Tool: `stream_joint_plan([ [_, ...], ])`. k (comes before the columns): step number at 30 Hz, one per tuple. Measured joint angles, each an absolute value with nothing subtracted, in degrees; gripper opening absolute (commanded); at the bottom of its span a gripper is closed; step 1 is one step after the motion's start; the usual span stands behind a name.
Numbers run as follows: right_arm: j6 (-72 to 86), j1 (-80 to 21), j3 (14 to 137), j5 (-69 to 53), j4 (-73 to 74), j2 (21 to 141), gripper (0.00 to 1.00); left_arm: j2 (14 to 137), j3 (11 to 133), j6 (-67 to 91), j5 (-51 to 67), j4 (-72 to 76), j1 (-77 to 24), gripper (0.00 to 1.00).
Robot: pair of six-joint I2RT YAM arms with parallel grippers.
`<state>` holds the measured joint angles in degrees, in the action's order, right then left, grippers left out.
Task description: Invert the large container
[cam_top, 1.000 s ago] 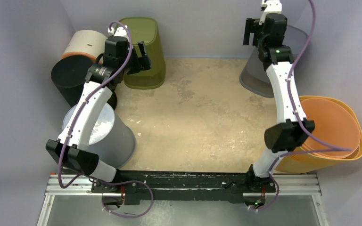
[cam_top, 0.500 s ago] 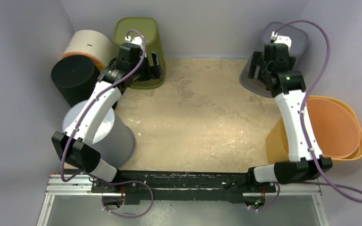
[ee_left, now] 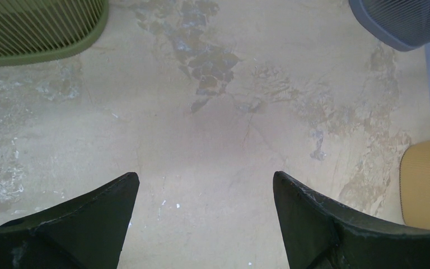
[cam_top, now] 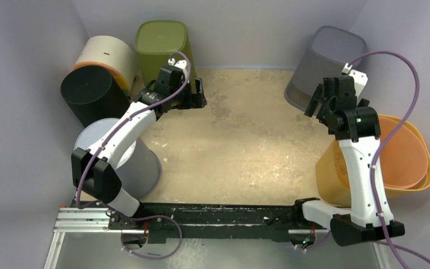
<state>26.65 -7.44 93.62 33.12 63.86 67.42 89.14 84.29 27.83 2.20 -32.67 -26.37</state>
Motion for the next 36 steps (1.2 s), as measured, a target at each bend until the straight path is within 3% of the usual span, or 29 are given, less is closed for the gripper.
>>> stream_joint_plan([
  [17,29.9,-5.2,86.8,37.0,65.8,62.8,1.0,88.4,81.9,26.7,4.1,-32.2,-26.4,0.87],
  [29,26.0,-3.3,84.9,37.7,58.7,68.9,0.99,86.0,81.9,25.9,2.6,-32.5,-26.4,0.87],
  [33,24.0,-2.5,84.9,36.9,56.1,70.9,0.82,85.3,81.9,25.9,2.0,-32.7,-26.4,0.87],
  [36,22.5,-2.5,84.9,36.3,55.0,71.4,0.51,85.3,81.9,25.9,1.5,-32.9,-26.4,0.87],
])
